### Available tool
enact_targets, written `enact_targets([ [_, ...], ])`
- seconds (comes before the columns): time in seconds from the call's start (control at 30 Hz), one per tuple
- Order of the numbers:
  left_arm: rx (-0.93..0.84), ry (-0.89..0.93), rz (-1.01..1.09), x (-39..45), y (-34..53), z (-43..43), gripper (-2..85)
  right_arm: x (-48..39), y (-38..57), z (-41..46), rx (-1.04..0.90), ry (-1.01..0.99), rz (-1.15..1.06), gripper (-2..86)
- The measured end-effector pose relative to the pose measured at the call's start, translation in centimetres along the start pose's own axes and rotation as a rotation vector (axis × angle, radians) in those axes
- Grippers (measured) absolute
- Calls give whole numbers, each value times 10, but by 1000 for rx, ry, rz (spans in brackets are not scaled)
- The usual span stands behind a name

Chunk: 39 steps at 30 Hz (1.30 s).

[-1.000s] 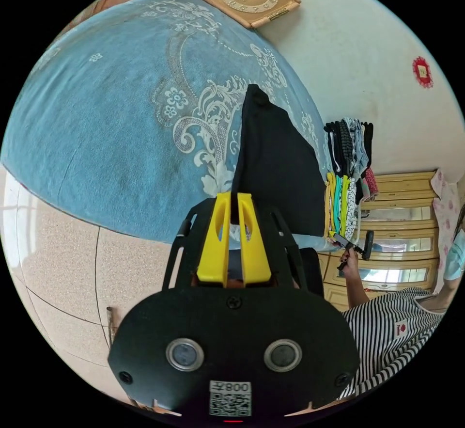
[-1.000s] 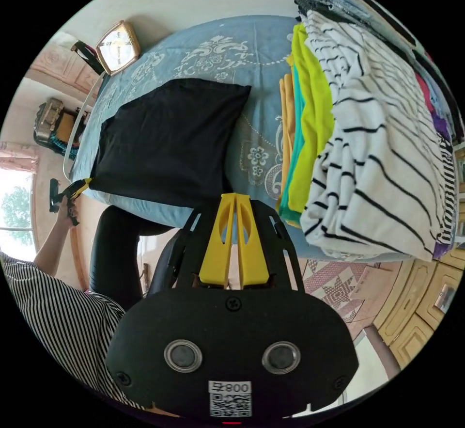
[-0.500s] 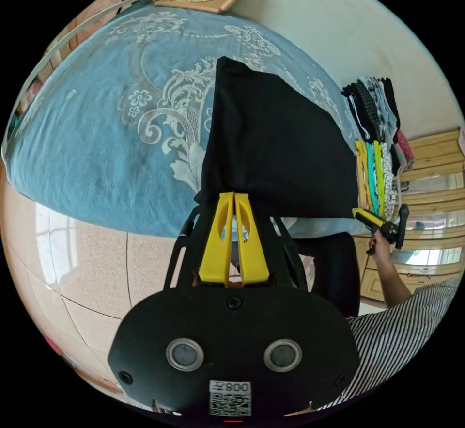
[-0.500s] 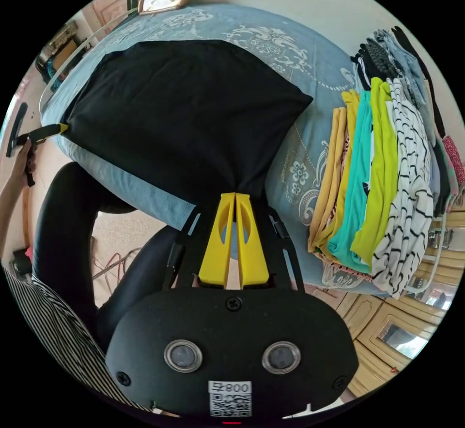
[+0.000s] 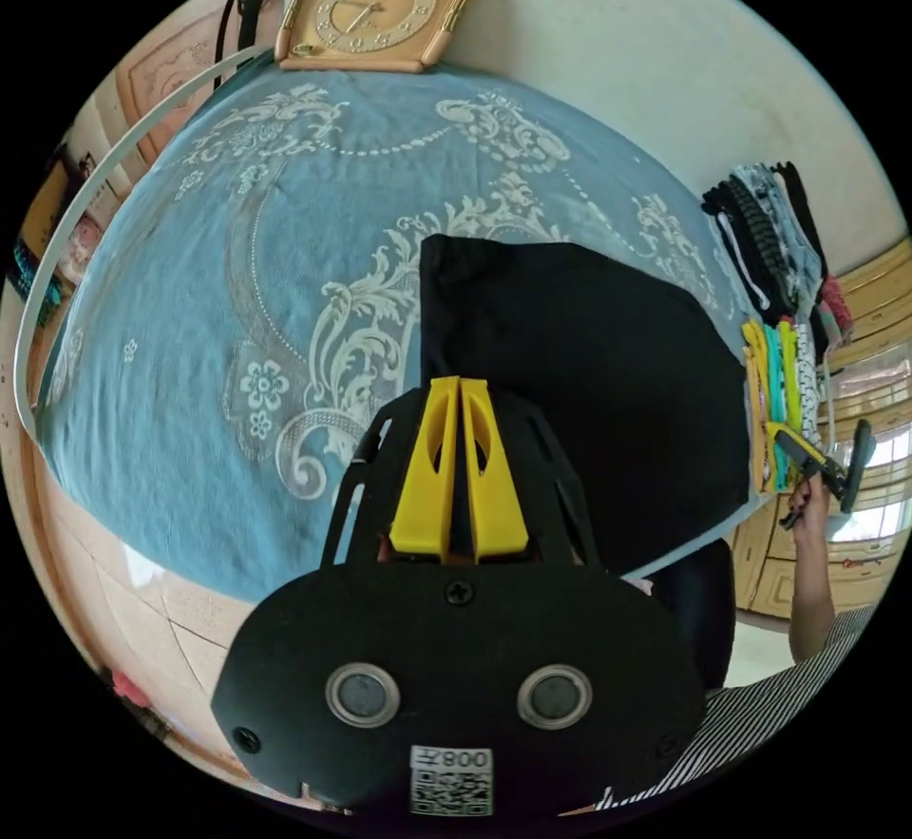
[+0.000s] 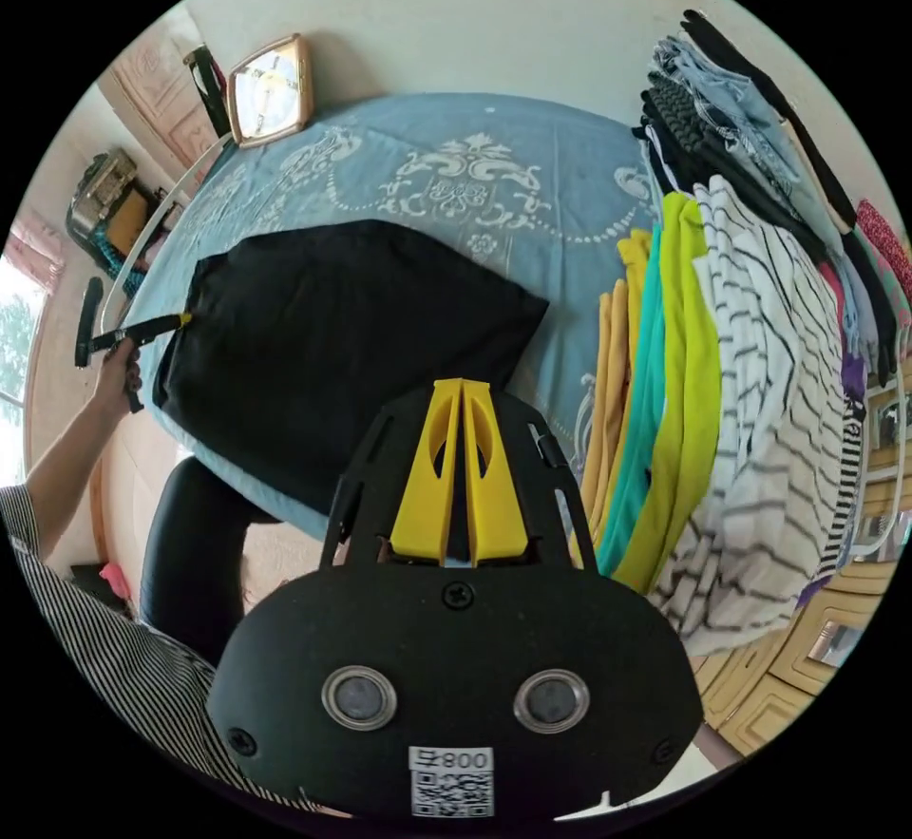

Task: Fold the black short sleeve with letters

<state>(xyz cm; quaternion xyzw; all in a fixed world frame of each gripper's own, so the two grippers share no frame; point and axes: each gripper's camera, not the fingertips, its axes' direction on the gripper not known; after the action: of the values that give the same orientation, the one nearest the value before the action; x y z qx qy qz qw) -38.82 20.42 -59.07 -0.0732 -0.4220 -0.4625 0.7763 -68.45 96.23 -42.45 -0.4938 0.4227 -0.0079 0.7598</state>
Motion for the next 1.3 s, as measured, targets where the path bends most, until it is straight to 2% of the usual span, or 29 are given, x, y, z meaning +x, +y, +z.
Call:
enact_targets([
  [0.17, 42, 47, 0, -4, 13, 36, 2, 13, -28, 61, -130, -3, 21, 0],
  [0.27, 35, 97, -38, -11, 19, 58, 3, 19, -27, 59, -136, -34, 12, 1],
  [0.37, 47, 74, -61, -8, 31, 73, 3, 22, -7, 42, -97, -29, 18, 3],
  [0.53, 103, 152, 35, 20, 72, 89, 8, 32, 60, 19, -66, -73, 53, 17],
  [0.77, -25, 312, 251, 91, 131, 158, 25, 65, 129, 52, -159, -289, 193, 63],
  [0.9, -85, 376, 385, 140, 150, 200, 37, 75, 133, 78, -173, -311, 204, 61],
  [1.07, -114, 415, 592, 212, 166, 242, 64, 87, 141, 92, -162, -376, 211, 31],
  [1.3, -80, 361, 934, 333, 203, 300, 108, 97, 146, 90, -89, -517, 219, 8],
])
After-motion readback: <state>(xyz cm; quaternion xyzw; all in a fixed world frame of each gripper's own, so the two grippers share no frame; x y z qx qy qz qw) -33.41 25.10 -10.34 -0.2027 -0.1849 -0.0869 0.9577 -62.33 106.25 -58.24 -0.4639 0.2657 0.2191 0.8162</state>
